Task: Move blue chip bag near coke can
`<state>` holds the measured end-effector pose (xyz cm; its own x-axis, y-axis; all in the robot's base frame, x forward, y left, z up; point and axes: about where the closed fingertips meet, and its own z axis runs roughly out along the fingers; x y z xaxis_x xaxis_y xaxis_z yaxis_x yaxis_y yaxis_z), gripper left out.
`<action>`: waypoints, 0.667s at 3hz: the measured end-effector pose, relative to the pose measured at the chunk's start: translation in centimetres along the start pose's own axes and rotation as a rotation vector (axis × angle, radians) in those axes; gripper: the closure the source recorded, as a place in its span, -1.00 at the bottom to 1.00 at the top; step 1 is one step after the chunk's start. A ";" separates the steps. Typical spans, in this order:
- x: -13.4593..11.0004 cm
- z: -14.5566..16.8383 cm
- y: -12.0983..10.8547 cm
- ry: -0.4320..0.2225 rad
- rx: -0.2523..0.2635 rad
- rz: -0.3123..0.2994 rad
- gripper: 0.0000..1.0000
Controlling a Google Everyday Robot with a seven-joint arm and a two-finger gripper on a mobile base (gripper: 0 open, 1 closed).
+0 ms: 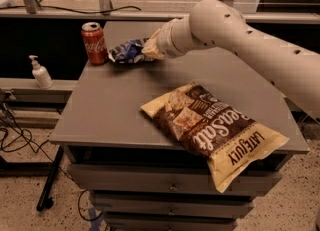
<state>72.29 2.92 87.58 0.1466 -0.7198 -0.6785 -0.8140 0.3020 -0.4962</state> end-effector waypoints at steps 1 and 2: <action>-0.2 0.2 0.2 -0.001 -0.010 0.001 -0.28; -0.3 0.2 0.2 0.001 -0.018 0.000 -0.76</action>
Offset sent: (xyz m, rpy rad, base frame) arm -0.0008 -0.0003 0.0034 -0.0057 0.0176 0.0105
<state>72.18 3.28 87.57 0.1458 -0.7201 -0.6783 -0.8243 0.2907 -0.4858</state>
